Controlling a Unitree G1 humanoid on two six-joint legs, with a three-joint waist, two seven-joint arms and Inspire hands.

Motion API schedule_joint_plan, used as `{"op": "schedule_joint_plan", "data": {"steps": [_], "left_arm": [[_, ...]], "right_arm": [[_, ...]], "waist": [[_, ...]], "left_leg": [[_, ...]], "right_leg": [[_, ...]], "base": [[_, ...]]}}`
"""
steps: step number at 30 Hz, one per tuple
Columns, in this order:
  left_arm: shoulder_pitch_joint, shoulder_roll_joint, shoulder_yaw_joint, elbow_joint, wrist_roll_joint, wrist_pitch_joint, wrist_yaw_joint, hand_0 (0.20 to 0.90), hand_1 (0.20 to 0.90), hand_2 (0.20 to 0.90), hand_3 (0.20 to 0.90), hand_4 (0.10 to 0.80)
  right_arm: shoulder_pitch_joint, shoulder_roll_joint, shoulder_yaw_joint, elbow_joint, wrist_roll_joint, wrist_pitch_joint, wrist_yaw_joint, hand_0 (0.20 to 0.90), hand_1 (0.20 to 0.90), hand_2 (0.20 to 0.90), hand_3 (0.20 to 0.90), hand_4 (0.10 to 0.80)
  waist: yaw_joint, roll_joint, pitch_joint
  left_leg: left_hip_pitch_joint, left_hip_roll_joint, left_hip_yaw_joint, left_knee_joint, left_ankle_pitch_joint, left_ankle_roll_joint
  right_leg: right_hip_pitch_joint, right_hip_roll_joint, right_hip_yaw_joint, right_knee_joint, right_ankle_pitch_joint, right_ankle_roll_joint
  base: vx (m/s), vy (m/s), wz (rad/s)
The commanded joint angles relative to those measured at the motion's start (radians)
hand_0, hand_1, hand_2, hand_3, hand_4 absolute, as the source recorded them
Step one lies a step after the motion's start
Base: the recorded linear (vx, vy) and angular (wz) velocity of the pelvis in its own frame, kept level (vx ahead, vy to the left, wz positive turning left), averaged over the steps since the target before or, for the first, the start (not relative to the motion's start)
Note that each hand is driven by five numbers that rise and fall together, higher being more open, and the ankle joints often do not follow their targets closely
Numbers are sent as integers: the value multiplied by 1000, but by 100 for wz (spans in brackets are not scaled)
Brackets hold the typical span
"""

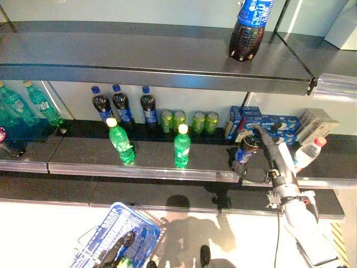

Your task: Pick up the drink and place into the basket.

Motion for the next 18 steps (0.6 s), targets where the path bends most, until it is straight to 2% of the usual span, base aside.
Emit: {"op": "schedule_joint_plan", "data": {"steps": [1,8,18], "left_arm": [[-42,-7,-6,-62,35,-72,-101,300,300,300,200,100],[-27,-3,15,-51,51,-56,-99,300,300,300,200,100],[-17,4,-21,-87,56,-51,-92,300,300,300,200,100]], "right_arm": [[-104,-48,-112,-127,45,-86,-131,900,900,900,900,800],[-52,-21,-138,-137,27,-48,-210,900,900,900,900,800],[-29,2,-94,-87,21,6,-272,900,900,900,900,800]], "waist": [[24,-1,-39],[23,1,-43],[22,23,-4]], "left_leg": [[30,15,33,133,-150,31],[21,13,34,170,-165,35],[-24,6,16,285,-196,44]], "right_leg": [[-10,-85,-20,132,-100,73],[-11,-88,-24,157,-114,70],[-35,-97,-22,245,-148,52]], "base": [[21,17,4],[4,3,1],[24,7,1]]}}
